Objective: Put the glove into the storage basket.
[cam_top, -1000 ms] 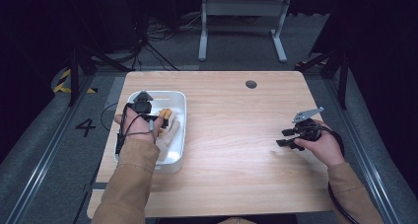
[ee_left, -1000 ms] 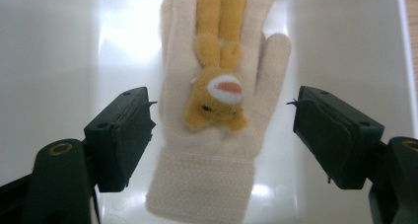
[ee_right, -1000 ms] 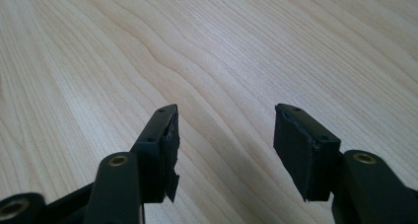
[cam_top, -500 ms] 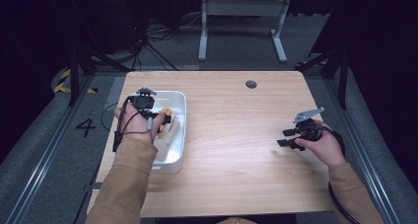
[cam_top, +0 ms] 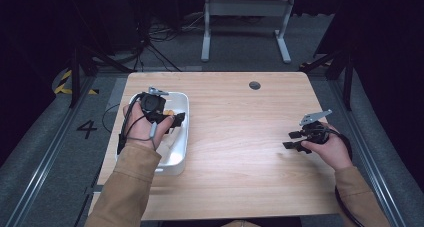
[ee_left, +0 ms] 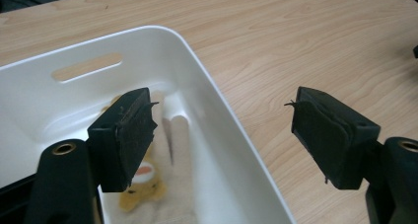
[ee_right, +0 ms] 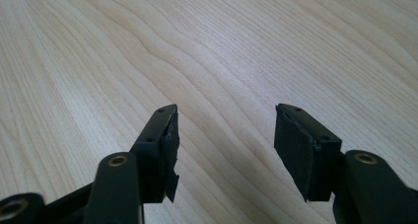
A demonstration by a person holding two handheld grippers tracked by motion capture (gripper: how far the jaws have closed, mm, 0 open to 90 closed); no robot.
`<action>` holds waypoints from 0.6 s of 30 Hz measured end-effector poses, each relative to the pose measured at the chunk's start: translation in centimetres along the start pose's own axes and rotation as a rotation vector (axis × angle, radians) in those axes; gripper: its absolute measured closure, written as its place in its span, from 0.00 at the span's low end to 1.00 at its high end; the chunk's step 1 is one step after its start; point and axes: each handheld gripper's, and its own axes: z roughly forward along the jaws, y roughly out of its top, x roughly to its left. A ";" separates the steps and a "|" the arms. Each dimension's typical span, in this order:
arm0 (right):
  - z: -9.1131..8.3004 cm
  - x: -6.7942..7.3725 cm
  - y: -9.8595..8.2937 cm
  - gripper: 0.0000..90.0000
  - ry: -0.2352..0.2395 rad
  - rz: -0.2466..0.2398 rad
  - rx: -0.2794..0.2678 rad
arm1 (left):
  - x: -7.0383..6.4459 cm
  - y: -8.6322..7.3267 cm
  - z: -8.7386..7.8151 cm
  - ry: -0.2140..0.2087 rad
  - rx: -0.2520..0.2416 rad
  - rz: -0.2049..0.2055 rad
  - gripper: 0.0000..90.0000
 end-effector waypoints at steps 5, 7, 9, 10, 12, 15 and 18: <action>-0.2 0.0 -0.2 0.48 -0.007 -0.005 -0.006 | -0.9 0.1 -0.2 -0.050 -0.009 0.018 0.27; -0.3 0.0 -0.3 0.48 -0.009 -0.002 -0.007 | -1.5 0.0 -0.3 -0.073 -0.004 0.041 0.27; -0.3 0.0 -0.4 0.48 -0.009 0.000 -0.004 | -2.3 -0.3 -0.3 -0.097 -0.008 0.074 0.27; -0.3 0.0 -0.4 0.48 -0.010 -0.002 -0.003 | -2.6 -0.5 -0.3 -0.111 -0.014 0.082 0.27; -0.4 0.0 -0.4 0.48 -0.009 -0.005 -0.006 | -3.3 -1.0 -0.1 -0.147 -0.020 0.110 0.27; -0.4 0.0 -0.4 0.48 -0.010 -0.008 -0.008 | -4.3 -1.9 0.1 -0.186 -0.035 0.159 0.27; -0.3 0.0 -0.3 0.48 -0.007 -0.006 -0.004 | -5.2 -2.6 0.5 -0.226 -0.060 0.195 0.28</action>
